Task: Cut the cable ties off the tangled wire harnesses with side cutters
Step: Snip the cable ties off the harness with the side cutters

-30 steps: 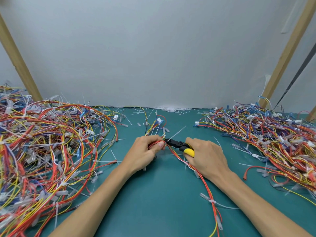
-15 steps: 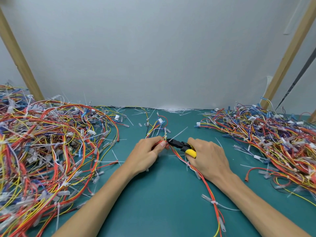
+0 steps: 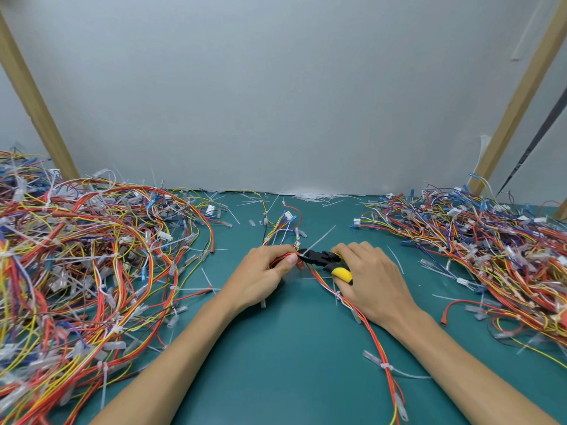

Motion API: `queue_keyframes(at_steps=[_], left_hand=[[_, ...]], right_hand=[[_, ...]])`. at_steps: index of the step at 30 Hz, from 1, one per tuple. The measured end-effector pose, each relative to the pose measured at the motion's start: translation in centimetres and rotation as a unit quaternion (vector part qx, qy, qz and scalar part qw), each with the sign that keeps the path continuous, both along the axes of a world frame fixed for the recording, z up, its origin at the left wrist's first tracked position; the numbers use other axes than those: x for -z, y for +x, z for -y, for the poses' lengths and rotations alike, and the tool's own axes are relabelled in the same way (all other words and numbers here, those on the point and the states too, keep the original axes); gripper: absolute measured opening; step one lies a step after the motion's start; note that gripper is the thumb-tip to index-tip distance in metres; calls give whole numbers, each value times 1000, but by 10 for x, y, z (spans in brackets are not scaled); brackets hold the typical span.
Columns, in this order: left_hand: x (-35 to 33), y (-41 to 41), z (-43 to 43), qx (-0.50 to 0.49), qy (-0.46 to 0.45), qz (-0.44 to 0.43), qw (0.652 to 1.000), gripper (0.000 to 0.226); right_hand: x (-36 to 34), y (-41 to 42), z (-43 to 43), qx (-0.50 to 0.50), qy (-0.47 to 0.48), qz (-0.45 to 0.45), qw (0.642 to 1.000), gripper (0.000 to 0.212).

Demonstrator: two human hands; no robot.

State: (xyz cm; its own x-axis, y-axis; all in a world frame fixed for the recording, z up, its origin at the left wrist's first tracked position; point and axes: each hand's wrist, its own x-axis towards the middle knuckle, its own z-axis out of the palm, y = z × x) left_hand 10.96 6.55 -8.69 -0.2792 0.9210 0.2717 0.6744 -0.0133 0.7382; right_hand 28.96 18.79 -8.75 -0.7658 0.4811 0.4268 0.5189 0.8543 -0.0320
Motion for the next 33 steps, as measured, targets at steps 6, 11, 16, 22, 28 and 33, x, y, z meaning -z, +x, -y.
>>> queue_keyframes(at_steps=[6, 11, 16, 22, 28, 33], left_hand=[[-1, 0, 1, 0, 0, 8, 1000, 23], [-1, 0, 1, 4, -3, 8, 1000, 26], [-1, 0, 1, 4, -4, -8, 1000, 23], [-1, 0, 2, 9, -5, -6, 1000, 26], [-1, 0, 2, 4, 0, -2, 1000, 24], [-2, 1, 2, 13, -4, -1, 1000, 25]], right_hand=[[-1, 0, 1, 4, -8, -15, 1000, 26], [-2, 0, 2, 1, 19, -20, 1000, 24], [-3, 0, 4, 10, 63, -12, 998, 24], [-3, 0, 2, 5, 48, -10, 999, 22], [0, -1, 2, 26, 32, 6, 999, 21], [-3, 0, 3, 23, 74, -4, 997, 24]])
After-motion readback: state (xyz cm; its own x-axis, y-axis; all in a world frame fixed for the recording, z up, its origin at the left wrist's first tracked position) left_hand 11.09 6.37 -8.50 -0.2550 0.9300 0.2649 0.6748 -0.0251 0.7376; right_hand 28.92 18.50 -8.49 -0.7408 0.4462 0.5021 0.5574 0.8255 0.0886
